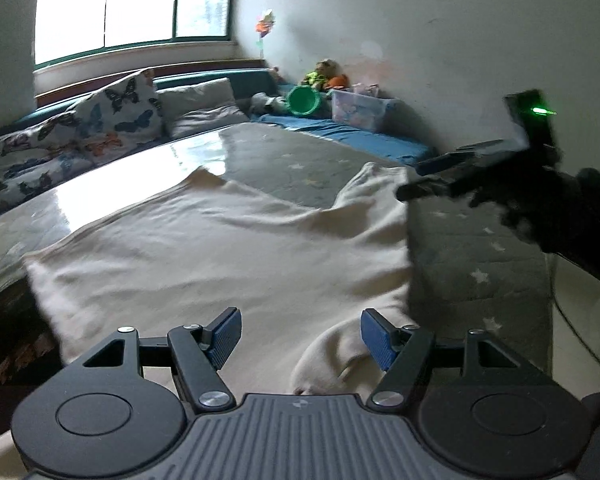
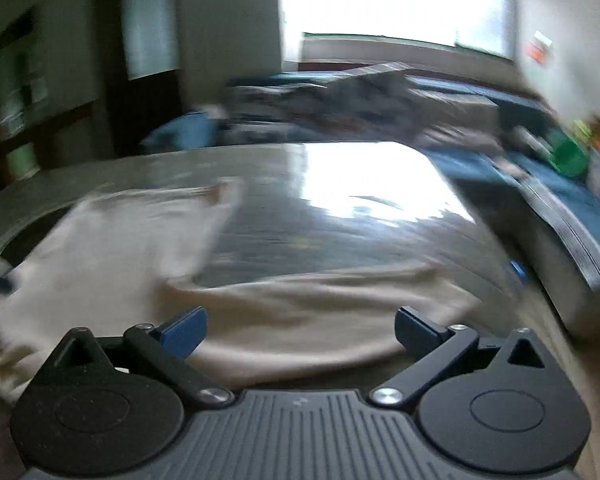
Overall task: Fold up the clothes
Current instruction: 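Move the right gripper across to the other sweatshirt sleeve, then close the right gripper on the other sleeve cuff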
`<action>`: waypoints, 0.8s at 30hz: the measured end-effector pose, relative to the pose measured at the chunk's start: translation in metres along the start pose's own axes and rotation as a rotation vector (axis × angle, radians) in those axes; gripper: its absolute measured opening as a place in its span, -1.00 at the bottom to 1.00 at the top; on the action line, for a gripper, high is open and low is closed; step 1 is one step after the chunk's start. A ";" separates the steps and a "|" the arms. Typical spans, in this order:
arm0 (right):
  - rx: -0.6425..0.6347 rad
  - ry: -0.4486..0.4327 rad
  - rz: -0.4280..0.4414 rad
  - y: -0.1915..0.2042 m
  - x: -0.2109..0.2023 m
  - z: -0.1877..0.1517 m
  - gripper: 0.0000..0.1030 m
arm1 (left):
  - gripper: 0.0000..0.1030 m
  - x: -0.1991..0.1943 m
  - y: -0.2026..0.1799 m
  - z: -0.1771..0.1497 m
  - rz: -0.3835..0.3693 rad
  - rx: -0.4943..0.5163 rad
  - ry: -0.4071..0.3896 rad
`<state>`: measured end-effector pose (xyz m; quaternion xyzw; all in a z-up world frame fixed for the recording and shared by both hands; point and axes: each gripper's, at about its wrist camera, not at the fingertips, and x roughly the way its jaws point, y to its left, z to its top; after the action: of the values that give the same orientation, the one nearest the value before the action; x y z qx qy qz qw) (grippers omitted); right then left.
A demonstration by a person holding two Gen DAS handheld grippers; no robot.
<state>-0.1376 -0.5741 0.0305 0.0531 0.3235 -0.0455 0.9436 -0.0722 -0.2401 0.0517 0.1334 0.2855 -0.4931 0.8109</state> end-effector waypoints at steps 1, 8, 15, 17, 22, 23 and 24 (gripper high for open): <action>0.055 0.013 -0.018 -0.013 0.005 0.001 0.85 | 0.35 0.002 -0.003 0.002 -0.006 0.008 -0.002; 0.323 0.028 -0.112 -0.077 0.027 0.002 0.71 | 0.35 0.006 -0.002 0.008 0.005 0.017 0.007; 0.359 0.027 -0.127 -0.089 0.030 0.002 0.47 | 0.36 0.004 0.008 0.006 0.019 -0.009 0.012; 0.348 0.031 -0.139 -0.090 0.035 0.002 0.43 | 0.36 0.004 0.009 0.005 0.019 -0.011 0.012; 0.314 0.039 -0.169 -0.083 0.039 0.004 0.20 | 0.36 0.004 0.010 0.004 0.020 -0.016 0.009; 0.307 0.041 -0.174 -0.082 0.040 0.004 0.17 | 0.36 0.004 0.010 0.005 0.019 -0.017 0.008; 0.299 0.044 -0.184 -0.080 0.040 0.004 0.08 | 0.36 0.004 0.010 0.005 0.018 -0.018 0.007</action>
<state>-0.1130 -0.6562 0.0033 0.1638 0.3371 -0.1780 0.9099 -0.0601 -0.2406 0.0524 0.1306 0.2915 -0.4826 0.8155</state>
